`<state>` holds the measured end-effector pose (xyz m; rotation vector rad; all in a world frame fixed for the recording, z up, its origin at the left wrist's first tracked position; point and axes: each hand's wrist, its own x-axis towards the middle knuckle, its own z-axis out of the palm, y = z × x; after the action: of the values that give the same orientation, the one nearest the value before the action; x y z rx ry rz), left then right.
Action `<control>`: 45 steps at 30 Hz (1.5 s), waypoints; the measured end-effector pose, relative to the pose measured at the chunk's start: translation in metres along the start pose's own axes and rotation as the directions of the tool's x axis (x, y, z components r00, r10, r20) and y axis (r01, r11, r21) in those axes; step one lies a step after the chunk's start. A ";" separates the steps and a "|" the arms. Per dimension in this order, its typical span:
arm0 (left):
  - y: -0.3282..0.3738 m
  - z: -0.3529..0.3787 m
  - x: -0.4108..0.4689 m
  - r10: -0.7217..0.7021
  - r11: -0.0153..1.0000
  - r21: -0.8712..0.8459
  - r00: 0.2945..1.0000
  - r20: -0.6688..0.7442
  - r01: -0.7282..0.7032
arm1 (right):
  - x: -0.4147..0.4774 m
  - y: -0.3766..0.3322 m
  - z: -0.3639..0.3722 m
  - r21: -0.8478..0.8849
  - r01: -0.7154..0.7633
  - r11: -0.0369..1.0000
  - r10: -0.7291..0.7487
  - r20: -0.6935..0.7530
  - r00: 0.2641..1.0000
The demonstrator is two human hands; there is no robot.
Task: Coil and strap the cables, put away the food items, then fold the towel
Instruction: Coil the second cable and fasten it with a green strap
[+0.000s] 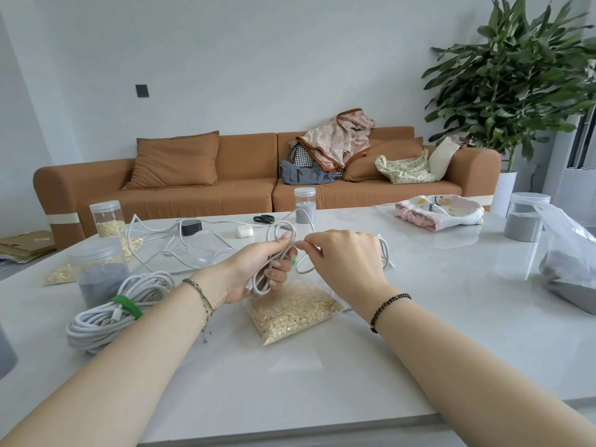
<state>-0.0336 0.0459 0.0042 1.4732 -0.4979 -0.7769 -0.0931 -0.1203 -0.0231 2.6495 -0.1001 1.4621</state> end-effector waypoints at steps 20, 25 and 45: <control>-0.001 0.004 -0.006 -0.122 0.988 0.108 0.984 0.129 0.109 | 0.004 0.009 -0.006 0.163 0.317 0.934 -0.343 0.168 0.924; 0.000 0.006 -0.010 -0.179 0.969 0.210 0.955 0.237 0.129 | 0.005 0.010 -0.009 0.184 0.349 0.919 -0.387 0.249 0.888; 0.001 -0.004 -0.004 -0.063 0.992 0.120 0.945 0.320 0.026 | 0.002 0.011 -0.016 0.205 0.130 0.970 -0.187 0.294 0.937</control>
<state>-0.0333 0.0517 0.0059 1.4723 -0.7704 -1.0491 -0.1063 -0.1291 -0.0121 2.9349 0.2296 1.0402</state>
